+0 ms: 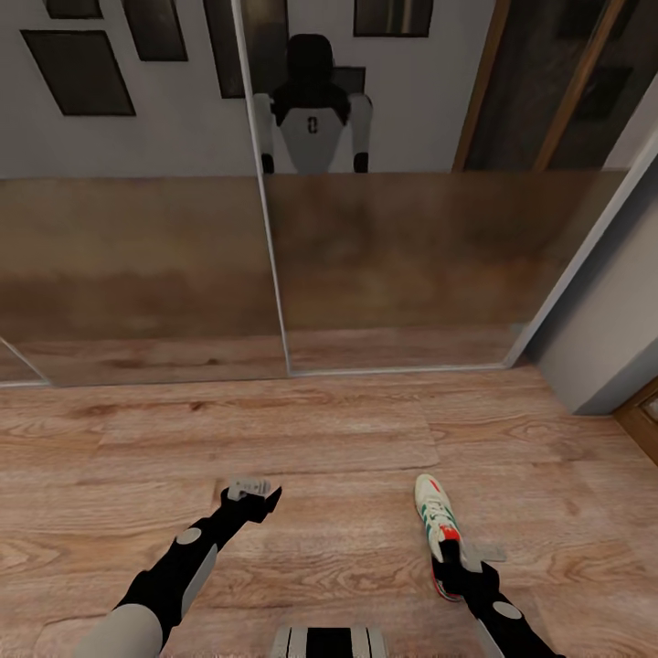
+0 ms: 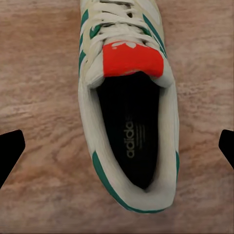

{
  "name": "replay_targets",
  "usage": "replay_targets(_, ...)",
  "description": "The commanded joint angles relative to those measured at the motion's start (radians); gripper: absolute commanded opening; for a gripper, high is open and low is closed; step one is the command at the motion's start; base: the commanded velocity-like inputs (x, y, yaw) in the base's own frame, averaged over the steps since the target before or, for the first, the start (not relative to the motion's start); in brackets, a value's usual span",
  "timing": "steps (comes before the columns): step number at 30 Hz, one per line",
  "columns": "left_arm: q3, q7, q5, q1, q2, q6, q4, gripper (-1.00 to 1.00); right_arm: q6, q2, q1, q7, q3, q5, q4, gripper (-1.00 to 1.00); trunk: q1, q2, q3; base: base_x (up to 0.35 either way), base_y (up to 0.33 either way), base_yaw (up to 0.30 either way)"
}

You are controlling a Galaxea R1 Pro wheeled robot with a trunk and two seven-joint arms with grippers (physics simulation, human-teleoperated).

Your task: Pick up the two gym shoes and the two sandals from the corridor floor and place them onto the hallstand (shoe rack) in the corridor, making sure they are on the rack and not on the floor. Arrange them so the two gym shoes are next to each other and the two sandals are next to each other.

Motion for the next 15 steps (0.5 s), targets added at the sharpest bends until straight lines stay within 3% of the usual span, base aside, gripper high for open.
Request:
replay_targets(1, 0.000, -0.002, 0.000, -0.001, 0.000, -0.003, -0.001, 1.00, -0.004, -0.001, 0.000, -0.001, 0.002, -0.009, 0.001, 1.00, 0.000, -0.001, -0.006, 0.000, 0.000, 0.000)
replay_targets(11, 0.000, -0.010, -0.001, -0.004, 0.000, -0.004, -0.016, 1.00, -0.004, -0.002, 0.000, 0.000, 0.002, -0.009, 0.000, 1.00, 0.005, -0.003, -0.060, 0.000, 0.000, 0.000)
replay_targets(15, 0.001, -0.031, 0.001, 0.002, -0.003, 0.003, -0.091, 1.00, -0.005, -0.002, 0.000, -0.001, 0.002, -0.009, -0.001, 1.00, 0.005, -0.003, -0.066, 0.000, 0.000, 0.000)
